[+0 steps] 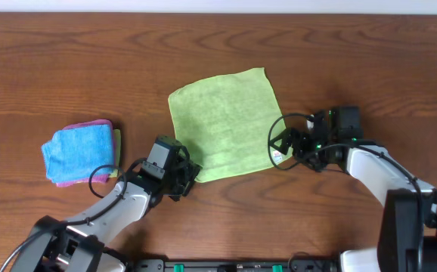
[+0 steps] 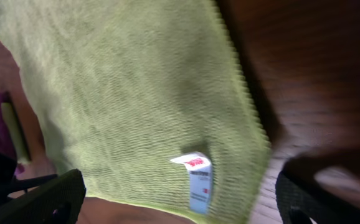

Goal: Fold the cloth

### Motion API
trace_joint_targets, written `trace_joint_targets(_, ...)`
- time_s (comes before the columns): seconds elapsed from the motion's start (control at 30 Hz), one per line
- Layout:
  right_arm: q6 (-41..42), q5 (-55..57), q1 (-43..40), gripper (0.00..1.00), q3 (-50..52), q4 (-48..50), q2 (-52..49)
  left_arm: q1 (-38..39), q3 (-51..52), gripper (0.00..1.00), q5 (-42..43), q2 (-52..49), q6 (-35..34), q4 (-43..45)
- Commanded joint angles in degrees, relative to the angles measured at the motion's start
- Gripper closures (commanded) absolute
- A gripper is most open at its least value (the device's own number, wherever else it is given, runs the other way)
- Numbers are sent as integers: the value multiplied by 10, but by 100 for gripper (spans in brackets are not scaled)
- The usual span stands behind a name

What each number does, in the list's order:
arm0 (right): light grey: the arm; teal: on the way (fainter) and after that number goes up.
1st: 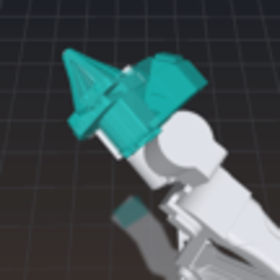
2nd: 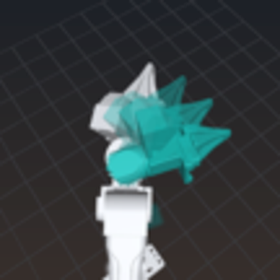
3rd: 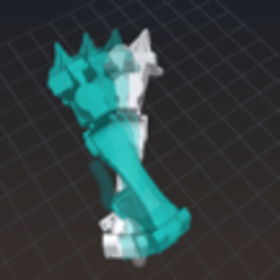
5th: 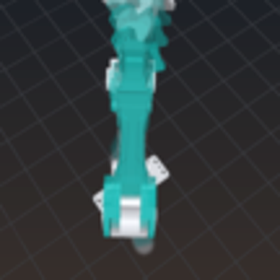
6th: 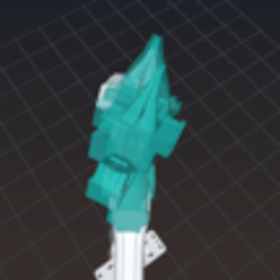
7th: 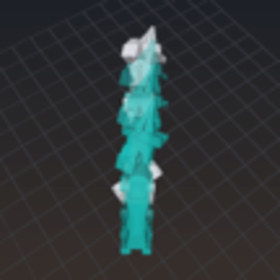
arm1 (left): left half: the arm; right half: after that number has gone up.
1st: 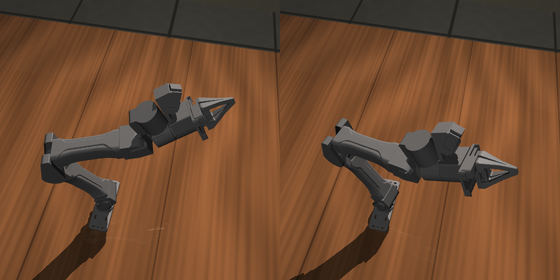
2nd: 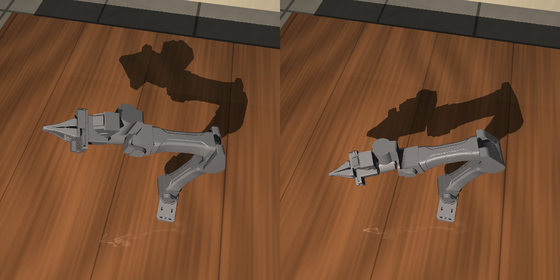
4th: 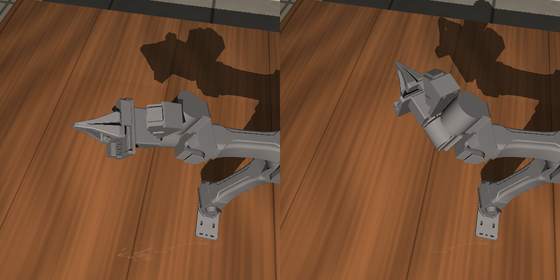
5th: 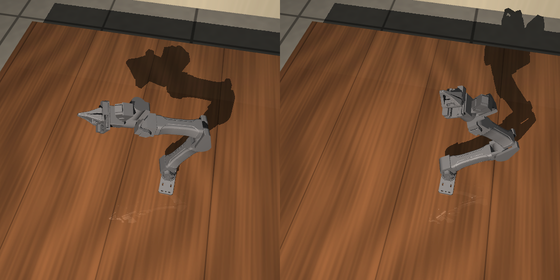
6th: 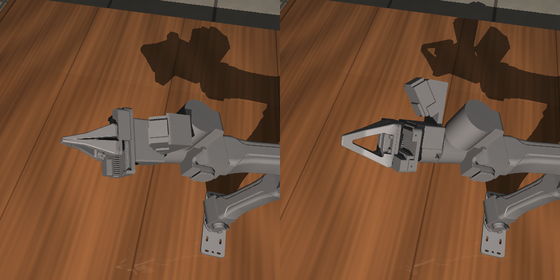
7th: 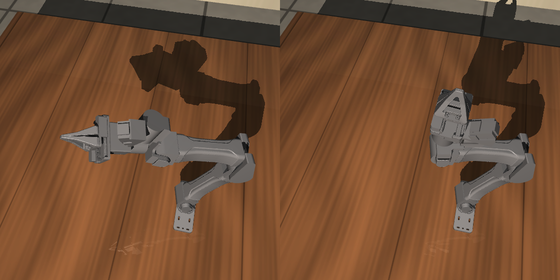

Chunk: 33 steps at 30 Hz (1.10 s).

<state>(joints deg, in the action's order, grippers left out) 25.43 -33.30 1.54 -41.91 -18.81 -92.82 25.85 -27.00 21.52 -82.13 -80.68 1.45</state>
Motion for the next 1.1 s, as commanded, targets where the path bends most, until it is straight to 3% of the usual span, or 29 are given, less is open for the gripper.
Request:
trace_joint_targets(0.0, 14, 18, 13, 4, 10, -4, -36, 2, 7, 73, -18, -7, 28, -3)
trace_joint_targets(0.2, 13, 35, 14, 15, 10, -5, -37, 2, 7, 94, -25, -9, 51, -3)
trace_joint_targets(0.47, 13, 60, 14, 36, 10, -11, -37, 2, 7, 94, -23, -26, 60, -3)
trace_joint_targets(0.6, 11, 66, 14, 56, 10, -11, -37, 2, 7, 94, -20, -30, 65, -3)
trace_joint_targets(0.63, 10, 66, 14, 67, 10, -11, -37, 2, 7, 94, -20, -30, 70, -3)
trace_joint_targets(0.67, 7, 66, 14, 96, 10, -11, -37, 2, 7, 94, -20, -30, 78, -3)
trace_joint_targets(0.7, 7, 66, 14, 99, 10, -12, -37, 2, 7, 94, -20, -30, 89, -3)
trace_joint_targets(1.07, 7, 61, 22, 99, 10, -40, -35, 0, 7, 94, 5, -30, 156, -20)
